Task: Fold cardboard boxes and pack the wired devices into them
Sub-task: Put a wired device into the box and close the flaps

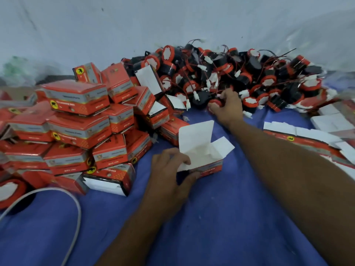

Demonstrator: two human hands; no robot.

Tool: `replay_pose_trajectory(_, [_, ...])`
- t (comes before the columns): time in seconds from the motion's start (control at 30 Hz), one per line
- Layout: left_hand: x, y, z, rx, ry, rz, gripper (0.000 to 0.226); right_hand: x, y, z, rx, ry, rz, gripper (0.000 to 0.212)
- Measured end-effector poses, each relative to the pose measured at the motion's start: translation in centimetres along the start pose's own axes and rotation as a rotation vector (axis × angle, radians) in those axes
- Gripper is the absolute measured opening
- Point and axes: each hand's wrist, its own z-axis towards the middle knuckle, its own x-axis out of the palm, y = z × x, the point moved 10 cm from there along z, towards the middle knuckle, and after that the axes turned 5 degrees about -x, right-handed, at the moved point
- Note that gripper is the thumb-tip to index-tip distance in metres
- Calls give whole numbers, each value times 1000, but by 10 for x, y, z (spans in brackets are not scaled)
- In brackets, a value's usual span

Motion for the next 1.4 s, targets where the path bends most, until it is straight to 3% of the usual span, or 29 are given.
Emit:
replay_pose_trajectory(0.07, [-2, 0, 2, -1, -16, -20, 32, -3, 7, -12, 1, 56, 94, 39])
replay_pose_trajectory(0.17, [-2, 6, 4, -39, -14, -114, 41, -6, 16, -48, 47, 177, 303, 37])
replay_pose_trajectory(0.3, [3, 10, 4, -64, 41, -192, 57, -64, 36, -85, 108, 79, 509, 22])
replay_pose_trajectory(0.37, [4, 9, 3, -64, 63, -184, 60, -97, 58, -100, 47, 106, 617, 21])
replay_pose_trajectory(0.47, [6, 4, 2, -48, 98, -175, 62, -122, 103, -129, -80, 299, 706, 23])
replay_pose_trajectory(0.57, [8, -7, -3, -12, 124, -209, 54, -110, 141, -170, -240, 445, 485, 33])
replay_pose_trajectory(0.67, [5, -18, -8, 29, 96, -257, 46, -88, 165, -201, -514, 319, 132, 39])
replay_pose_trajectory(0.77, [-1, -21, -10, 44, 76, -233, 55, -79, 163, -203, -455, 255, 68, 43])
replay_pose_trajectory(0.9, [0, -16, -9, 6, 98, -253, 57, -87, 147, -192, -355, 336, 232, 54])
replay_pose_trajectory(1.03, [3, -12, -6, -4, 120, -238, 60, -98, 152, -192, -658, 521, -10, 34])
replay_pose_trajectory(1.23, [8, -10, -5, -2, 135, -184, 60, -64, 150, -211, -677, 809, -286, 38])
replay_pose_trajectory(1.3, [9, -10, -6, -10, 143, -205, 56, -61, 150, -212, -633, 804, -244, 32])
replay_pose_trajectory(1.4, [5, -13, -6, 25, 106, -231, 33, -53, 148, -222, -610, 791, -202, 39])
